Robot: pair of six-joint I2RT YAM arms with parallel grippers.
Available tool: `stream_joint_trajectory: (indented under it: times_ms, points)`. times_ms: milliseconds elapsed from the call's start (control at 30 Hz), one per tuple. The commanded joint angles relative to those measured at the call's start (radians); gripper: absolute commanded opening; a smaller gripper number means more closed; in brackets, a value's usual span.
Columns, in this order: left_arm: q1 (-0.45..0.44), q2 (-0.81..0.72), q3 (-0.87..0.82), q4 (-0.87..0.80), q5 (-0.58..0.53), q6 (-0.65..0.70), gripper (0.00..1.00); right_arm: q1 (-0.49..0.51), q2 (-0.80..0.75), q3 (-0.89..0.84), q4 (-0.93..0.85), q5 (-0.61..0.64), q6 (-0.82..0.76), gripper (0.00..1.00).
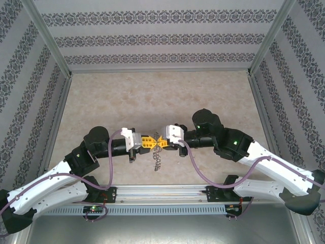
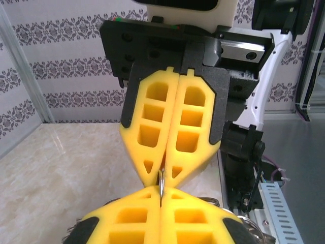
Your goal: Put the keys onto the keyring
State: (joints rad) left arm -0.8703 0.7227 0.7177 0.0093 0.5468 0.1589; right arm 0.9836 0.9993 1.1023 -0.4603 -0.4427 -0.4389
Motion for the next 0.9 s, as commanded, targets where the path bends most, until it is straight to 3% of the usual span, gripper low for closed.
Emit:
stream_joint_trajectory:
  times_ms: [0, 67, 167, 300, 533, 600, 667, 867]
  points:
    - [-0.014, 0.01, 0.053, 0.073, 0.026, -0.012, 0.0, -0.01, 0.007, -0.003, 0.023, 0.004, 0.001, 0.0]
    - [-0.016, 0.041, 0.101, -0.046, -0.037, 0.031, 0.0, -0.007, 0.016, 0.015, 0.001, 0.034, -0.016, 0.0]
    - [-0.019, 0.08, 0.155, -0.192, -0.141, 0.095, 0.08, 0.001, 0.054, 0.06, -0.057, 0.115, -0.05, 0.0]
    - [-0.02, 0.128, 0.196, -0.31, -0.238, 0.133, 0.12, 0.022, 0.112, 0.11, -0.108, 0.201, -0.078, 0.0]
    - [-0.024, 0.168, 0.211, -0.35, -0.292, 0.127, 0.16, 0.051, 0.154, 0.146, -0.151, 0.256, -0.097, 0.0]
    - [-0.025, 0.169, 0.21, -0.348, -0.3, 0.126, 0.11, 0.052, 0.152, 0.146, -0.157, 0.256, -0.099, 0.0]
    - [-0.024, 0.165, 0.21, -0.342, -0.295, 0.124, 0.0, 0.053, 0.144, 0.142, -0.156, 0.252, -0.101, 0.0]
    - [-0.024, 0.097, 0.151, -0.243, -0.227, 0.097, 0.0, 0.044, 0.086, 0.074, -0.095, 0.163, -0.075, 0.03]
